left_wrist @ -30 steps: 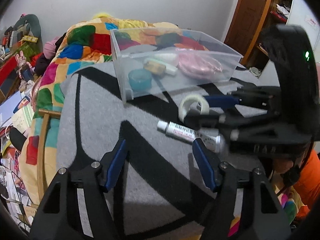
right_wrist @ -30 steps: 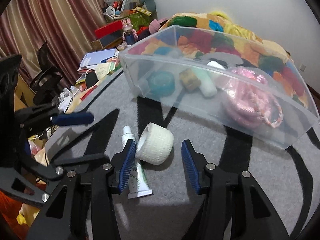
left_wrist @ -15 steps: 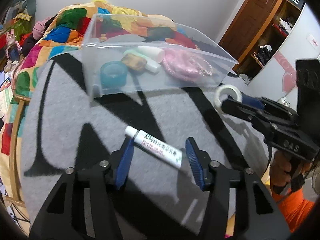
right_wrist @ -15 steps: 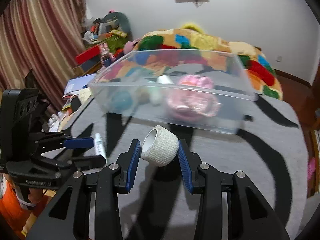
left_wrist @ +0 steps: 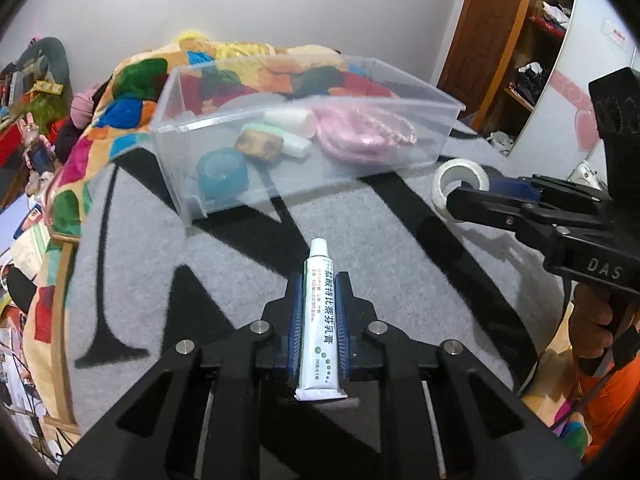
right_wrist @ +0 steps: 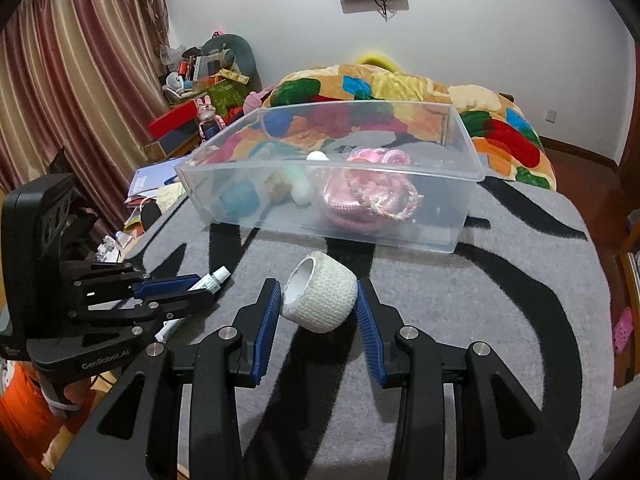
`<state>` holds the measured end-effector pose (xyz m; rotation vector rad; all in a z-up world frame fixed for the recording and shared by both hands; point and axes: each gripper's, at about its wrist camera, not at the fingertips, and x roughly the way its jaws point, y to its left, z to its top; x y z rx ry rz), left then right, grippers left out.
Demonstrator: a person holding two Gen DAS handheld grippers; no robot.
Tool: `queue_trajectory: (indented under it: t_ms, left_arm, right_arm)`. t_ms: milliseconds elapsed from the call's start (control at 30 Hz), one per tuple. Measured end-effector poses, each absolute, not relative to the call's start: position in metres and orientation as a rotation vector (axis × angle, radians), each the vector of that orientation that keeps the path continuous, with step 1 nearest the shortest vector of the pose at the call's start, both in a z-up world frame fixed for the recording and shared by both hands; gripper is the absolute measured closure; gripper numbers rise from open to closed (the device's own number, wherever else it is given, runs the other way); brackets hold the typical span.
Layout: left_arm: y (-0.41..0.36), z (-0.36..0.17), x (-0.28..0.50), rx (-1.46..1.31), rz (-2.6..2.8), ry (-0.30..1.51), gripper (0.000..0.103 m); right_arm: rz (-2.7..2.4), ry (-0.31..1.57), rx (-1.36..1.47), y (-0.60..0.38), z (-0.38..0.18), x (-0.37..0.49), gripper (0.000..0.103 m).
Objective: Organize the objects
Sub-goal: 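Grasp the white toothpaste tube with the left tool while the right tool grasps the white tape roll, then lower the toothpaste tube and white tape roll into the clear box and open both tools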
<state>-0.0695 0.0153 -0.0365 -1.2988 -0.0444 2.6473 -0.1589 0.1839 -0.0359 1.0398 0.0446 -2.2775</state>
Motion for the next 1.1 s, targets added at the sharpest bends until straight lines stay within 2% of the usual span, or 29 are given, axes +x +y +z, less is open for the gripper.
queue_trajectory:
  t_ms: [633,1100]
  left_arm:
    - [-0.007,0.041,-0.11,-0.991,2.819,-0.116,0.088]
    - [-0.011,0.008,-0.177,-1.154,2.836,-0.065,0.088]
  right_arm:
    - [-2.403,0.016,0.903,0.154,0.018,-0.203,0.068]
    - [-2.356,0.004,1.093,0.127,-0.018,-0.261,0.066]
